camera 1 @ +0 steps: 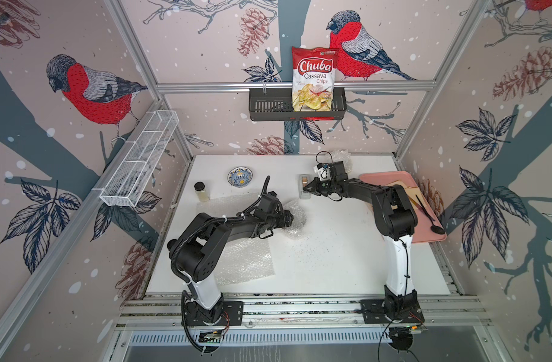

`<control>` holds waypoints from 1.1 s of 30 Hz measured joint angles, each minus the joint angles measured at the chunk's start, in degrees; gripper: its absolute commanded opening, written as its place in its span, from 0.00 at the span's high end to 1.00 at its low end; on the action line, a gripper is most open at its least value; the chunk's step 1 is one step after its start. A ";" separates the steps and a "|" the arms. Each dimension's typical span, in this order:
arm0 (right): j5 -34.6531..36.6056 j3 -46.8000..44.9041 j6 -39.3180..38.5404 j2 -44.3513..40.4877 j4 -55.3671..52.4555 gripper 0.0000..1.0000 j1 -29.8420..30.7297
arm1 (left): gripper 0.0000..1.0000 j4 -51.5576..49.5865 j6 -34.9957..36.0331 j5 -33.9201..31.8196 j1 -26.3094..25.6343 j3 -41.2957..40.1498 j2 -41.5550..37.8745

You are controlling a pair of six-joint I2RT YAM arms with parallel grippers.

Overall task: Wrap bowls in bubble wrap
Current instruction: Tear off the tape using the Tape Cutter, then stick the tape on the bubble wrap.

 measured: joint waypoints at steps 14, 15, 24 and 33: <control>-3.28 -5.05 0.33 -5.64 0.66 1.00 -0.11 | 0.23 0.00 0.02 0.00 0.00 0.22 0.22; -3.45 -5.70 0.31 -6.12 0.81 1.00 -0.11 | 0.23 -0.02 0.02 0.00 0.00 0.24 0.22; -3.89 -13.00 -0.04 -10.25 1.29 1.00 0.11 | 0.23 -0.24 0.07 -0.02 0.00 0.79 0.61; -4.96 -18.84 -0.13 -11.52 2.75 1.00 0.90 | 0.23 -0.35 0.11 -0.02 0.00 1.73 1.42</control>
